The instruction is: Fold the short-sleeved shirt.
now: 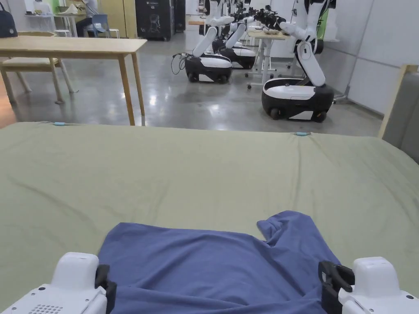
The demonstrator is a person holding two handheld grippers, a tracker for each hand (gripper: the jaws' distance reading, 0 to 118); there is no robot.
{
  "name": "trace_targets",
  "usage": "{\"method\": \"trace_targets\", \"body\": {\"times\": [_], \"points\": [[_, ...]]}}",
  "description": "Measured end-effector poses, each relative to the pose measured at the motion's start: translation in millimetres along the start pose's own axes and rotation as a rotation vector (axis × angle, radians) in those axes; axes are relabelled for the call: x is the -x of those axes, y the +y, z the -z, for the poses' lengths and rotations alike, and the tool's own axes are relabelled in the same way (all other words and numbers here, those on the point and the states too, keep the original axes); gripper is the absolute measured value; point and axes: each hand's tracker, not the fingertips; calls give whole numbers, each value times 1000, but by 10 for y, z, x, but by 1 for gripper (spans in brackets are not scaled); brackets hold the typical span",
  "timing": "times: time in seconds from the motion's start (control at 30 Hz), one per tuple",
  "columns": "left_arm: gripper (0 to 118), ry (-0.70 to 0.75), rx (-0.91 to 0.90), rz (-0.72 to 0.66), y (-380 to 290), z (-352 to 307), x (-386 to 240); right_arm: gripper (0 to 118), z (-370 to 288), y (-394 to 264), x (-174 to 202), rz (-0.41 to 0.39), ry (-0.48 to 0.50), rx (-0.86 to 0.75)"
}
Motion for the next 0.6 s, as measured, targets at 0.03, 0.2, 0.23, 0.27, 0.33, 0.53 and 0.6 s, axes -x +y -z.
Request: {"method": "trace_targets", "body": {"times": [0.03, 0.2, 0.23, 0.27, 0.33, 0.53, 0.6], "points": [[0, 1, 7, -17, 33, 43, 39, 1, 21, -11, 10, 12, 0, -4], [0, 14, 54, 15, 167, 321, 96, 1, 143, 10, -18, 6, -1, 14], [0, 12, 65, 15, 208, 415, 120, 1, 178, 16, -36, 8, -1, 18], [0, 7, 80, 18, 268, 563, 154, 1, 216, 42, -65, 7, -2, 24], [3, -23, 139, -1, 390, 858, 264, 1, 303, 67, -122, 9, -4, 39], [118, 19, 252, 57, 786, 2039, 497, 1, 603, 167, -391, 10, -32, 93], [117, 59, 311, 96, 878, 2473, 591, 1, 754, 199, -558, 23, -48, 147]]}}
